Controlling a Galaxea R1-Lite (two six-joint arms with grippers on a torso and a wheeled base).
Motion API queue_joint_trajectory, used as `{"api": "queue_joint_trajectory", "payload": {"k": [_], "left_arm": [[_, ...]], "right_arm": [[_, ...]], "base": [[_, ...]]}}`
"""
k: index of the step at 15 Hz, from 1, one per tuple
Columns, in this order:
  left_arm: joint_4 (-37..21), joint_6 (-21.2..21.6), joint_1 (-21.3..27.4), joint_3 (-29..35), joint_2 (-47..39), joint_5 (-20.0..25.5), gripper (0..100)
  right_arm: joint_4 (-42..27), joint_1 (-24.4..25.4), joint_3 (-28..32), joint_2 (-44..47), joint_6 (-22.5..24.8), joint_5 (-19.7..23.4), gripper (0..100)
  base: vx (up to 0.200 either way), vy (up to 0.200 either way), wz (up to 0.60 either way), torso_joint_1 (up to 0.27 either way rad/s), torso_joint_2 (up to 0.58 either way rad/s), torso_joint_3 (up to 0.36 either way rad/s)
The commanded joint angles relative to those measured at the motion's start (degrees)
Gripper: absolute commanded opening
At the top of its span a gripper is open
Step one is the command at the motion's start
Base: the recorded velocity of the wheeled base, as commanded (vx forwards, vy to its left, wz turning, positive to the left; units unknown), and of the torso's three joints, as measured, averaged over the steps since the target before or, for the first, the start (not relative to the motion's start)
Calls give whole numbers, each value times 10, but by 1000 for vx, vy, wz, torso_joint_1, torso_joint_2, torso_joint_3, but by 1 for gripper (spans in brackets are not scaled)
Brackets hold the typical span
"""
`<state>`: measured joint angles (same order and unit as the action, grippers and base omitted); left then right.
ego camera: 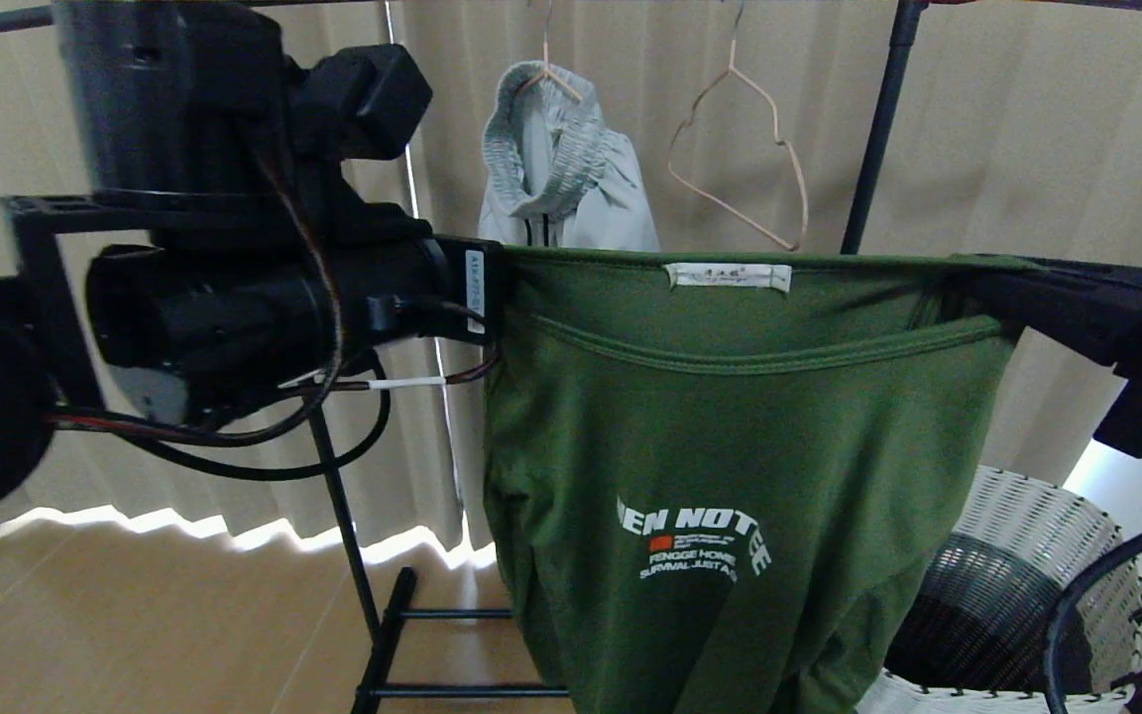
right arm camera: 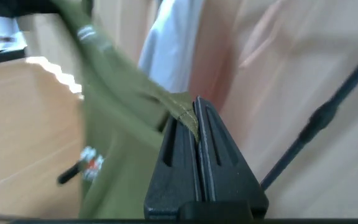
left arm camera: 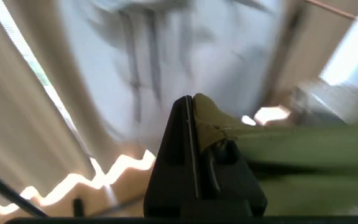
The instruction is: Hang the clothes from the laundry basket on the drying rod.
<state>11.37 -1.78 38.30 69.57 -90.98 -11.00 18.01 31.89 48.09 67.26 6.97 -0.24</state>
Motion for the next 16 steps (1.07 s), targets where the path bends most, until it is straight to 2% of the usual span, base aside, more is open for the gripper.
{"api": "queue_joint_trajectory", "payload": {"k": [1, 3, 5, 6, 7, 10, 13, 16], "left_arm": [[-57, 1, 0, -15, 87, 63, 0], [-65, 5, 3, -37, 111, 84, 0], [-65, 12, 6, -56, 138, 128, 0], [-65, 17, 6, -69, 164, 187, 0], [-65, 18, 6, -75, 180, 217, 0], [-64, 21, 16, -92, 202, 224, 0], [-64, 34, 19, -110, 214, 224, 0], [-65, 62, 18, -102, 208, 222, 0]], "right_arm": [[48, -9, 2, 41, -14, 0, 0], [114, -9, 4, 80, -34, 0, 0], [154, -9, 15, 110, -43, 1, 0], [185, -9, 34, 138, -56, 2, 0], [206, -9, 51, 159, -61, 2, 0], [226, -9, 80, 187, -62, 2, 0], [229, -9, 80, 187, -62, 2, 0], [228, -9, 68, 166, -62, 0, 0]], "base": [[0, 0, 0, 0, 0, 0], [0, 0, 0, 0, 0, 0], [0, 0, 0, 0, 0, 0], [0, 0, 0, 0, 0, 0], [0, 0, 0, 0, 0, 0], [0, 0, 0, 0, 0, 0], [0, 0, 0, 0, 0, 0], [0, 0, 0, 0, 0, 0]]}}
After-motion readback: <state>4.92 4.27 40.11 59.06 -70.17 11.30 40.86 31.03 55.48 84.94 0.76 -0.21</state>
